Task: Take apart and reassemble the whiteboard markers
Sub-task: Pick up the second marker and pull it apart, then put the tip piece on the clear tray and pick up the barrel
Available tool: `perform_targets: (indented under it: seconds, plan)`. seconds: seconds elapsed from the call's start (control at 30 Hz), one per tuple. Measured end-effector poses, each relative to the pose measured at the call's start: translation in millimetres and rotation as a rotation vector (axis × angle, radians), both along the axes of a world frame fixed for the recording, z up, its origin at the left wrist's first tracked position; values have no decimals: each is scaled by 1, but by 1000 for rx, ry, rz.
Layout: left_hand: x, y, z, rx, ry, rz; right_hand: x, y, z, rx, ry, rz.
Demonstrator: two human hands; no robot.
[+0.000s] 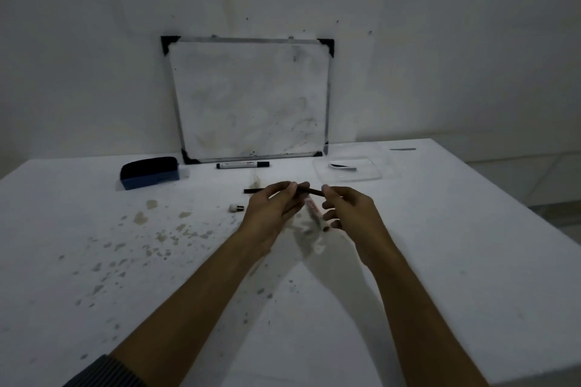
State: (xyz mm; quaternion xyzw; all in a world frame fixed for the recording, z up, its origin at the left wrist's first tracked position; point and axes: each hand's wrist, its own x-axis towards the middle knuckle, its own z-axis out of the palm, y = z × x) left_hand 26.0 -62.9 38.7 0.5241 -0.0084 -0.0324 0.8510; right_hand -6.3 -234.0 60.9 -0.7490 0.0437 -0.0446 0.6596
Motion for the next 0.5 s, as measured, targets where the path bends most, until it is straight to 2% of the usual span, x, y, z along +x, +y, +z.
perform_targets:
  seconds: [0.07, 0.13, 0.2, 0.33, 0.37, 0.5]
  plan:
    - [2, -20, 1, 14, -37, -28, -4, -17, 0, 66, -13, -50]
    - [4, -38, -3, 114, -89, -26, -5, -34, 1, 145, -11, -92]
    - [8, -55, -7, 349, -165, 23, -3, -50, 0, 161, -10, -139]
    - [28, -63, -20, 1151, -501, 221, 12, -81, -1, 61, -21, -228]
    - [33, -61, -24, 1279, -550, 232, 18, -88, -1, 36, -32, -239]
    - [45, -54, -37, 1496, -526, 99, 58, -103, 2, -198, -100, -256]
